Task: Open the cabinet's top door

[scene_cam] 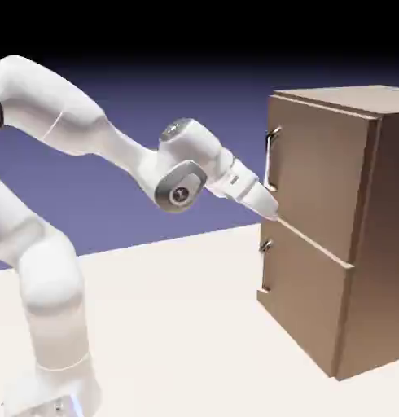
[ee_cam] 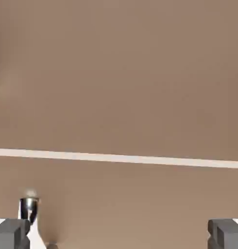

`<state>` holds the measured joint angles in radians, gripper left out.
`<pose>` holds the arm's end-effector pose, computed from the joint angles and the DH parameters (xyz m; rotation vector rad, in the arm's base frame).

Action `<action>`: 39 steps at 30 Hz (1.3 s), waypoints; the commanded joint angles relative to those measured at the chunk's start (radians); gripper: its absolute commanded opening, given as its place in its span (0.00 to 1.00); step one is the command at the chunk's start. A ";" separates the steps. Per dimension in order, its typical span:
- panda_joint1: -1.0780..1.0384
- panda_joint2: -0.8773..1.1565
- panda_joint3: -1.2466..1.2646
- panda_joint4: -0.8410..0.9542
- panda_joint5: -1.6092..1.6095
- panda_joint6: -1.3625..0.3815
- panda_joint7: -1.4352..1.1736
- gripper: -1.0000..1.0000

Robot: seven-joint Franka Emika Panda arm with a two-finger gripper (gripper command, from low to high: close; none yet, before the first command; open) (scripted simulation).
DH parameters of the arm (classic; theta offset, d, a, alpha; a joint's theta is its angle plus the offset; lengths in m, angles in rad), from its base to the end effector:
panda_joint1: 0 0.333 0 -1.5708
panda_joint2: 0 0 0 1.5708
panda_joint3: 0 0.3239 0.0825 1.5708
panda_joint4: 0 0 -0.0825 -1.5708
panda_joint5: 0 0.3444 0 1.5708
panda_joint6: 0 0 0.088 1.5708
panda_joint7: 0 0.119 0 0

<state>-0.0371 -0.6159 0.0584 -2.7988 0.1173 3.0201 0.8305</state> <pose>0.3567 0.0009 0.4999 -2.3172 1.1409 -1.0312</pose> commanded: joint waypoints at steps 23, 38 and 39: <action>-0.419 -0.391 0.498 0.096 1.000 -0.144 0.763 1.00; -0.692 -0.646 0.823 0.158 1.653 -0.239 1.261 1.00; -0.710 -0.663 0.845 0.163 1.696 -0.245 1.294 1.00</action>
<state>-0.7475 -1.2790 0.9031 -2.6361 1.8137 2.7753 2.1249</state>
